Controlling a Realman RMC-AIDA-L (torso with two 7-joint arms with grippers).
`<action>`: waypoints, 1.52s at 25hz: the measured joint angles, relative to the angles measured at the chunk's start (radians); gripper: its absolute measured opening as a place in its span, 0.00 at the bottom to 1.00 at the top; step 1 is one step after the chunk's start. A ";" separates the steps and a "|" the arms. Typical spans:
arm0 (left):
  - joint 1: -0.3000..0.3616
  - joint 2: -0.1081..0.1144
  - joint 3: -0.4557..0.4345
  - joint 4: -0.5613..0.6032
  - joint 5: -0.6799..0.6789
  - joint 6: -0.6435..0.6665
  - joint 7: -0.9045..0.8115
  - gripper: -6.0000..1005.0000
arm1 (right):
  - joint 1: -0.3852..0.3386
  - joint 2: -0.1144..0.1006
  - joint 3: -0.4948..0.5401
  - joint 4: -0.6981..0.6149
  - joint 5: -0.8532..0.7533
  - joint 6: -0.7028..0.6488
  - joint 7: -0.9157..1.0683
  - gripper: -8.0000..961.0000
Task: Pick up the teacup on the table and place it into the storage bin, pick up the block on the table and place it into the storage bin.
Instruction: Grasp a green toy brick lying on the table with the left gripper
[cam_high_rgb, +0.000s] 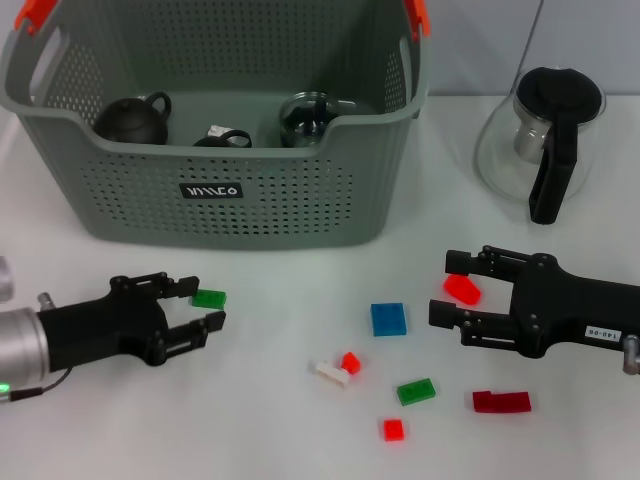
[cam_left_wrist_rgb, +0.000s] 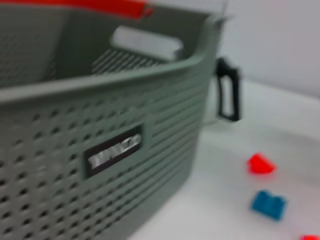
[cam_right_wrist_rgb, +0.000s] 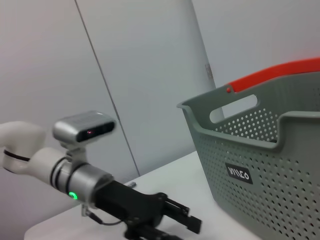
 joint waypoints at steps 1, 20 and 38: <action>-0.005 -0.002 0.000 -0.006 0.001 -0.022 0.003 0.64 | 0.000 0.000 0.000 0.000 0.000 0.000 0.000 0.85; -0.070 -0.005 0.001 -0.090 0.021 -0.225 0.043 0.50 | -0.005 0.000 0.000 0.000 0.000 0.001 -0.001 0.85; -0.053 -0.005 0.015 -0.095 0.039 -0.202 0.042 0.51 | -0.008 -0.001 -0.001 0.000 0.000 -0.001 -0.001 0.85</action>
